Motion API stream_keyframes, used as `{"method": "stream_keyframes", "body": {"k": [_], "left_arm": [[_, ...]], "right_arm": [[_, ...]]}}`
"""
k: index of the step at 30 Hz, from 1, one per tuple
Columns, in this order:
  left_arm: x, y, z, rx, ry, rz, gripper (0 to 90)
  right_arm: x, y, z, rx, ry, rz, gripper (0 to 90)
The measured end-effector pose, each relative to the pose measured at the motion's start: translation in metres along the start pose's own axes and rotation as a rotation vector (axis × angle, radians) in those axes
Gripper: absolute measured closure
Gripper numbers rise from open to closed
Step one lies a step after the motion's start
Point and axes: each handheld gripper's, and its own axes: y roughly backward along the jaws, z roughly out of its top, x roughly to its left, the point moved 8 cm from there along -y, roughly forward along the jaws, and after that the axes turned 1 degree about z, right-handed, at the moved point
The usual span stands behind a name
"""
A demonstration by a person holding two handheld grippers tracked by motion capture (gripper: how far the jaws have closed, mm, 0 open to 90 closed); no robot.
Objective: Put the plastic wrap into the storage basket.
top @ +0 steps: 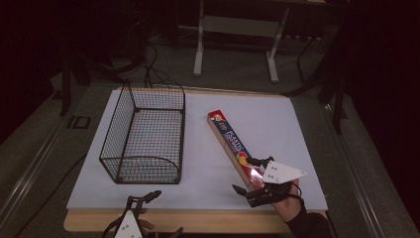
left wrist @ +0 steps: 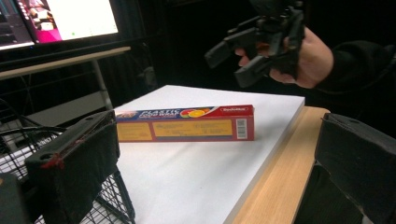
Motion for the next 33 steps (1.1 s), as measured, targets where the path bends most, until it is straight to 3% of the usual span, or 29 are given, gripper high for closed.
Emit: {"method": "stream_keyframes", "body": {"k": [7, 13, 15, 19, 20, 33], "left_arm": [[0.000, 0.001, 0.001, -0.008, 0.002, -0.003, 0.5], [-0.001, 0.000, 0.001, -0.005, -0.002, -0.008, 0.5], [-0.002, 0.000, 0.001, -0.005, -0.003, -0.011, 0.5], [-0.002, 0.000, 0.001, -0.004, -0.008, -0.009, 0.5], [-0.002, 0.000, 0.002, -0.005, -0.006, -0.012, 0.5], [-0.002, 0.000, 0.002, -0.006, 0.000, -0.020, 0.5]], "right_arm": [[-0.013, -0.012, 0.005, 0.010, -0.004, -0.050, 10.5], [-0.024, -0.018, 0.009, 0.016, -0.013, -0.055, 9.9], [-0.032, -0.023, 0.012, 0.029, -0.015, -0.090, 9.9], [-0.040, -0.027, 0.014, 0.037, -0.033, -0.097, 9.9], [-0.045, -0.031, 0.014, 0.063, -0.029, -0.119, 9.9], [-0.076, -0.051, 0.014, 0.116, -0.093, -0.152, 9.1]]}}
